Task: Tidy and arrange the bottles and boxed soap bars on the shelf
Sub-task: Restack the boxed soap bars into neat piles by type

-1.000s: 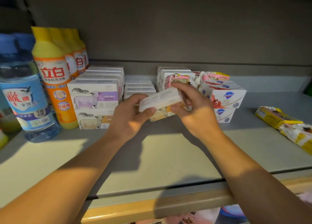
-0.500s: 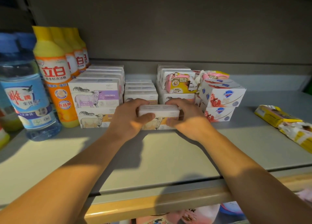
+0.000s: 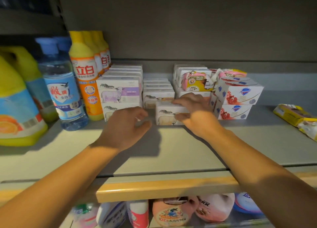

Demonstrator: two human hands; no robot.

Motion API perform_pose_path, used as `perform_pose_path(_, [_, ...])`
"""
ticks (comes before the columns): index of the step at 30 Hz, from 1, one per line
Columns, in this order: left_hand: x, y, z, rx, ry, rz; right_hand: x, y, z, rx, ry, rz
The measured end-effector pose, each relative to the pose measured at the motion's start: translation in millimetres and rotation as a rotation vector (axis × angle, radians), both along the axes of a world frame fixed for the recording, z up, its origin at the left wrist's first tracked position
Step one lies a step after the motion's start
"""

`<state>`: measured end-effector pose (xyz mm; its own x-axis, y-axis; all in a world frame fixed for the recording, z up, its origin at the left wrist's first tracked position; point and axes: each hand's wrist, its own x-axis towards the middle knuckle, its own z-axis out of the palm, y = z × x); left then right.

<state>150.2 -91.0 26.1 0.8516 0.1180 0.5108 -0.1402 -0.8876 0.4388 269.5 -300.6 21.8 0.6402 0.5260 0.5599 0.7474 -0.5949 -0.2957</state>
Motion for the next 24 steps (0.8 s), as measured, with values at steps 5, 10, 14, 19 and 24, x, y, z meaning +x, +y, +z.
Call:
perform_pose_path(5, [-33.5, 48.3, -12.9, 0.223, 0.161, 0.059, -2.8, 12.5, 4.7, -0.149, -0.069, -0.027])
perform_pose_path(10, [-37.9, 47.9, -15.6, 0.21, 0.157, 0.047, 4.4, 39.5, 11.5, -0.222, -0.038, -0.098])
perform_pose_path(14, [-38.3, 50.2, -15.8, 0.209, 0.155, 0.057, 11.0, 61.0, 7.2, -0.159, -0.041, -0.113])
perform_pose_path(19, [-37.6, 49.9, -15.9, 0.215, 0.181, 0.088, 20.2, 75.5, -2.1, -0.075, -0.09, -0.119])
perform_pose_path(24, [-37.9, 50.9, -16.4, 0.217, 0.201, 0.112, 22.2, 78.0, -5.7, -0.059, -0.081, -0.126])
